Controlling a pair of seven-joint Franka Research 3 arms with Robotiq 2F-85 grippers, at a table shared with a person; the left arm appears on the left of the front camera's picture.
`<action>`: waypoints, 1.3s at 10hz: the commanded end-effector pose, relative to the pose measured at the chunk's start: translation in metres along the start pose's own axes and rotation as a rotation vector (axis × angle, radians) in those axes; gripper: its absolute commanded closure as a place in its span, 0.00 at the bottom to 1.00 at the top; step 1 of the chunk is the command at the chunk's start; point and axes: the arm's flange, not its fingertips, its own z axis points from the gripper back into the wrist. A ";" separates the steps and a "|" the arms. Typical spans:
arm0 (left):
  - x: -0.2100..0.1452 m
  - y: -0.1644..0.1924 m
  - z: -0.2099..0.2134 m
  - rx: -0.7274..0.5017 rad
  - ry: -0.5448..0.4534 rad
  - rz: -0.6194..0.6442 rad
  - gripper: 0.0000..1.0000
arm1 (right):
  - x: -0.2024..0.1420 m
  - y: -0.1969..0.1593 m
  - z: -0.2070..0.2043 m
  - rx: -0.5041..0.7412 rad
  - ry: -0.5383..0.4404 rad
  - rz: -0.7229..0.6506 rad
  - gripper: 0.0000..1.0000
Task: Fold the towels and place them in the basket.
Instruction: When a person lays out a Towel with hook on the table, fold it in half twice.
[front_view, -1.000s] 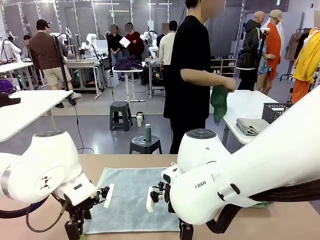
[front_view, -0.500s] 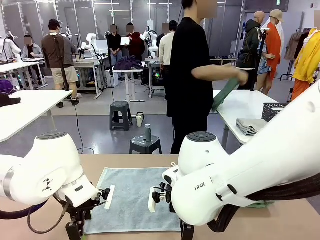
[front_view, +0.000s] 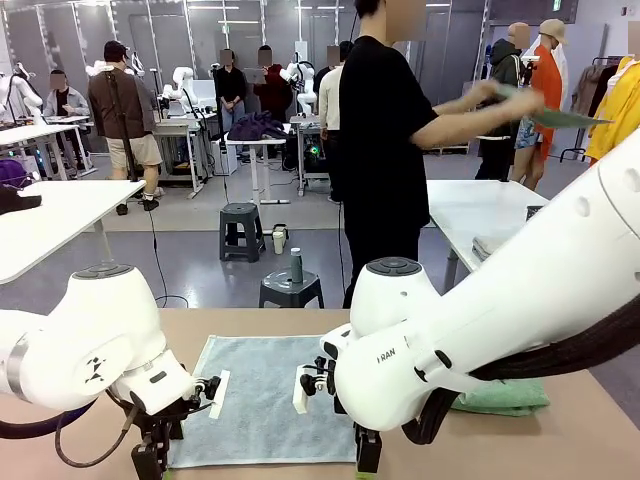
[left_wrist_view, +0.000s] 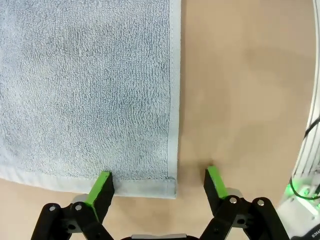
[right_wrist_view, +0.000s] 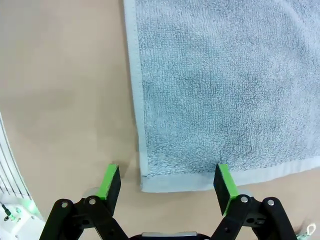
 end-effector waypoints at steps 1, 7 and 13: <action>-0.057 -0.087 -0.017 0.013 -0.021 -0.011 0.30 | -0.002 -0.006 -0.001 0.015 0.022 0.032 0.06; -0.057 -0.083 -0.012 0.017 -0.002 -0.015 1.00 | -0.005 -0.006 0.001 0.016 0.039 0.031 1.00; -0.049 -0.080 0.027 0.081 -0.040 -0.009 1.00 | 0.001 -0.002 0.026 -0.005 0.044 0.010 1.00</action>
